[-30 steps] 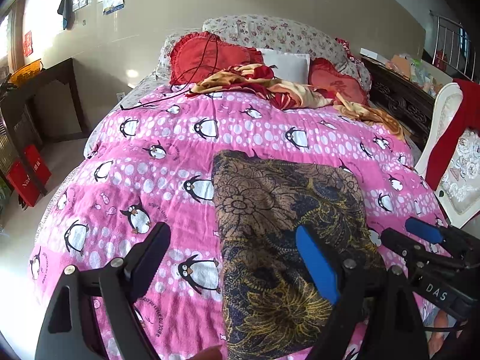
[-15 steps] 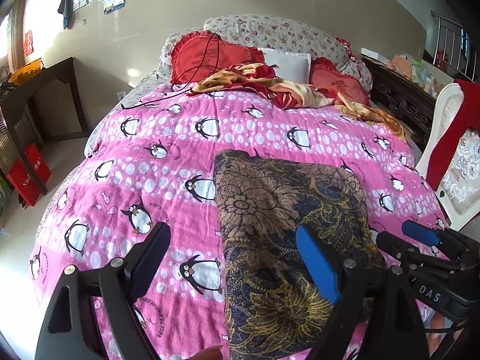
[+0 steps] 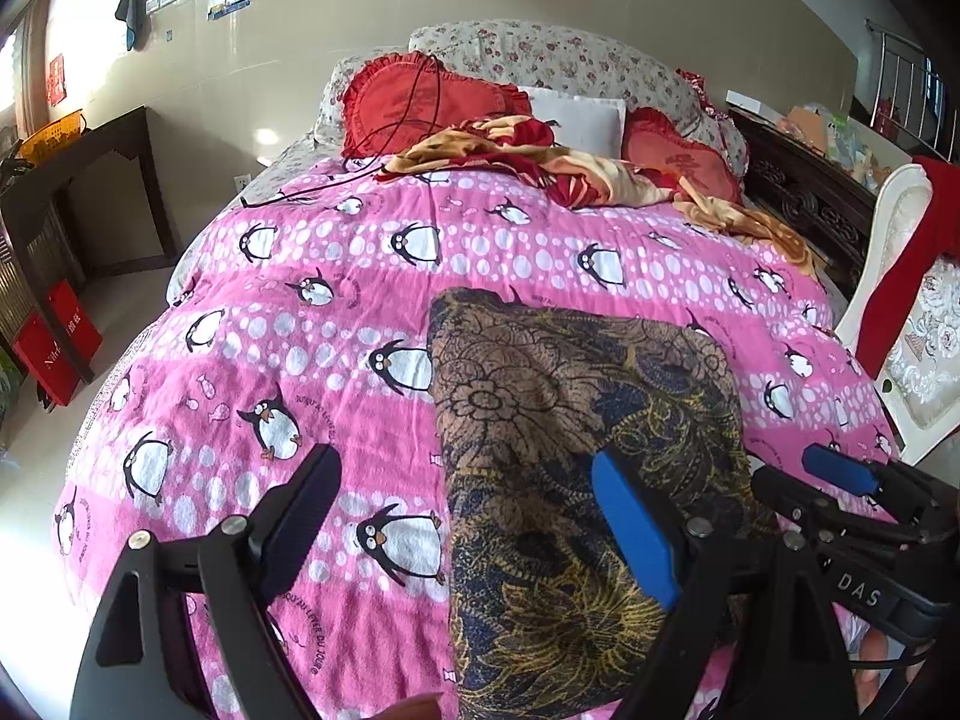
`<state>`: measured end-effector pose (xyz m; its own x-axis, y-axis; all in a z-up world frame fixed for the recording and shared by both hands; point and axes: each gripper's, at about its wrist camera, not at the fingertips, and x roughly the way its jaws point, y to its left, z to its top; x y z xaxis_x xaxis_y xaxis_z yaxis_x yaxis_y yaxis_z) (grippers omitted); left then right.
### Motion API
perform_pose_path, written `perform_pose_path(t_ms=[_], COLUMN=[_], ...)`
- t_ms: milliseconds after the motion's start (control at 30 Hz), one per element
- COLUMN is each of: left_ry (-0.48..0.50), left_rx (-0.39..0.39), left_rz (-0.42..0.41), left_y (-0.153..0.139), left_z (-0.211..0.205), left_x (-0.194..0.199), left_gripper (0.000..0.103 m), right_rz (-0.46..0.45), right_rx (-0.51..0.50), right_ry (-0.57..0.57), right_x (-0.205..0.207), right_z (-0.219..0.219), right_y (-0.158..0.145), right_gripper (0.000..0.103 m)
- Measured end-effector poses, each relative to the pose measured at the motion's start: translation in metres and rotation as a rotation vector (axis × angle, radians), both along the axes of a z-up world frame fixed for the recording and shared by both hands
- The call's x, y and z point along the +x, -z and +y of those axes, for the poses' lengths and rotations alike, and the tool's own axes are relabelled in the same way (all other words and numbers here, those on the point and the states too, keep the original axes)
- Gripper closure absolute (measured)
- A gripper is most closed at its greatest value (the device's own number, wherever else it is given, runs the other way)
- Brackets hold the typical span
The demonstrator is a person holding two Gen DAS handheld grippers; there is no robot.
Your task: Fold small clothes
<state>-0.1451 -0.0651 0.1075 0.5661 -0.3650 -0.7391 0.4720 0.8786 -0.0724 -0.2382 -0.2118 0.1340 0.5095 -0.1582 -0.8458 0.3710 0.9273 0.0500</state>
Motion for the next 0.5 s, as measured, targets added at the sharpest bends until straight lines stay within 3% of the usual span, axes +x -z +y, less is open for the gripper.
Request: perform_pose_path(t_ms=[500], left_ry=[0.001], left_rx=[0.003], left_rz=[0.026], left_y=[0.0101], left_z=[-0.0049], left_x=[0.0025], left_gripper=[0.014], right_rz=[0.020], right_rx=[0.011], right_ry=[-0.004], right_x=[0.0043], right_z=[0.0001], right_y=[0.0086], right_gripper=[0.051])
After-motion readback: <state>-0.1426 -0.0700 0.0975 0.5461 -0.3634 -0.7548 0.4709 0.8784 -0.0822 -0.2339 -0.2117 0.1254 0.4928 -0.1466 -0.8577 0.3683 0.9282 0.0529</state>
